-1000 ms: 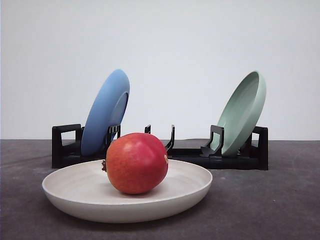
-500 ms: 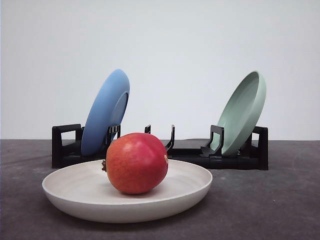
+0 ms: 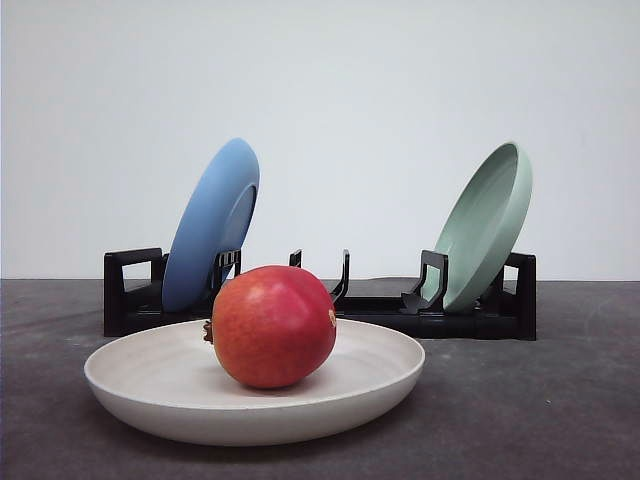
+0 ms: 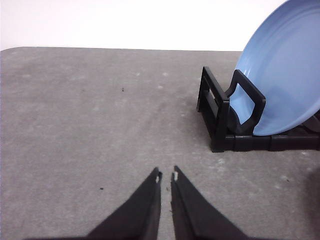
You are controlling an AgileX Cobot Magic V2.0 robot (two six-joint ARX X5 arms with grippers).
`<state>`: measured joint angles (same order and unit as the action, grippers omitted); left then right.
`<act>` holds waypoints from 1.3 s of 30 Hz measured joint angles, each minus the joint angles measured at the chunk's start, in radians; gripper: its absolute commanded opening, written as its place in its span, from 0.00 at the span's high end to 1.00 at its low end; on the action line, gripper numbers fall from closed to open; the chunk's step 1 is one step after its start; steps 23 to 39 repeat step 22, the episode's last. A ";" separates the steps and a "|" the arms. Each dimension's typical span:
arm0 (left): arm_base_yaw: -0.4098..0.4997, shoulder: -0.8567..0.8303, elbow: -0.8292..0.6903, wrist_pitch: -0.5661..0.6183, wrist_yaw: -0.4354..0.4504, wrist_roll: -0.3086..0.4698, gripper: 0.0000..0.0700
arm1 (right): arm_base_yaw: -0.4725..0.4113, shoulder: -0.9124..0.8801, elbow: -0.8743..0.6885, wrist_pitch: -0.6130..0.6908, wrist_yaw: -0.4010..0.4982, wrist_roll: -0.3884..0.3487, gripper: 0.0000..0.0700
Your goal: Place pomegranate in white plate
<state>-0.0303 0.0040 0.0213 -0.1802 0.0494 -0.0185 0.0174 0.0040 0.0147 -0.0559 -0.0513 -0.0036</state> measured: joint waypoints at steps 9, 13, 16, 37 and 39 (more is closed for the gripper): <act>0.000 0.000 0.000 0.000 0.000 0.000 0.98 | 0.000 0.000 0.000 0.000 0.000 0.000 0.98; 0.000 0.000 0.000 0.000 0.000 0.000 0.98 | 0.000 0.000 0.000 0.000 0.000 0.000 0.98; 0.000 0.000 0.000 0.000 0.000 0.000 0.98 | 0.000 0.000 0.000 0.000 0.000 0.000 0.98; 0.000 0.000 0.000 0.000 0.000 0.000 0.98 | 0.000 0.000 0.000 0.000 0.000 0.000 0.98; 0.000 0.000 0.000 0.000 0.000 0.000 0.98 | 0.000 0.000 0.000 0.000 0.000 0.000 0.98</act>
